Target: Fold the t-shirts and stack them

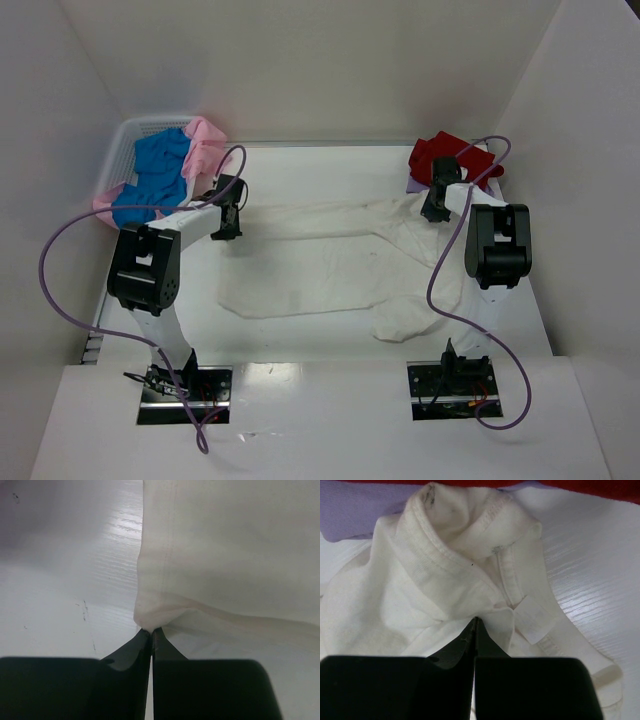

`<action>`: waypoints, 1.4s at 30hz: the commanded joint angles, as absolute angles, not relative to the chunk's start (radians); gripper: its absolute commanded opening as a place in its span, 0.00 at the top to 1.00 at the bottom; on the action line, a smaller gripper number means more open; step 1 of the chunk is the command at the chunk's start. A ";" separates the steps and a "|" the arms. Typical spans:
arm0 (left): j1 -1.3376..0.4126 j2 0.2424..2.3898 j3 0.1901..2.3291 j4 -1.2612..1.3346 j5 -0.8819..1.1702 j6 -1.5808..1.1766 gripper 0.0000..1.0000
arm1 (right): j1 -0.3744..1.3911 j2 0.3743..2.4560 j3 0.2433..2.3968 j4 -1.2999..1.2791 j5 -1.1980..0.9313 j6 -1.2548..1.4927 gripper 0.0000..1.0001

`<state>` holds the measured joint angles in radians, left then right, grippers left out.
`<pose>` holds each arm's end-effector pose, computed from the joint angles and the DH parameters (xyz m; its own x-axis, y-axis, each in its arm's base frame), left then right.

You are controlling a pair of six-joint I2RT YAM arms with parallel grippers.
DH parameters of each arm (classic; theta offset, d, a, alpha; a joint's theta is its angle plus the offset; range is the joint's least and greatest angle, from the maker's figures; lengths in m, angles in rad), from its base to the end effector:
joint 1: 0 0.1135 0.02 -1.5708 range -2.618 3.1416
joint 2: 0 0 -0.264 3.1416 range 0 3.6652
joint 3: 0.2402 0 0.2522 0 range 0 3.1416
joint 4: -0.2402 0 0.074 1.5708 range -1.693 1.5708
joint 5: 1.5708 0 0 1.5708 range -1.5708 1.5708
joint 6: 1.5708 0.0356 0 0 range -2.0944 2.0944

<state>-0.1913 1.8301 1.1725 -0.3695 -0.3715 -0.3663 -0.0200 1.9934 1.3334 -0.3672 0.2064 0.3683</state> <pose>0.3693 -0.0584 0.1747 -0.7819 -0.1885 -0.5943 -0.3076 0.9457 0.1048 0.4146 -0.0156 0.1583 -0.7531 0.3675 -0.5457 0.4252 0.9048 0.0226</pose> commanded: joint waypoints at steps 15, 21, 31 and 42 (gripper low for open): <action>-0.179 1.718 1.212 -0.402 -0.152 -0.242 0.30 | -0.025 1.962 1.308 -0.367 0.227 0.356 1.00; -0.179 1.651 1.252 -0.393 -0.086 -0.242 0.23 | -0.025 1.917 1.318 -0.376 0.182 0.356 0.98; -0.179 1.712 1.341 -0.266 0.189 -0.271 0.18 | -0.014 1.715 1.215 -0.318 -0.049 0.345 0.29; -0.179 1.815 1.316 -0.150 0.278 -0.304 0.18 | 0.037 1.713 1.142 -0.241 -0.164 0.345 0.19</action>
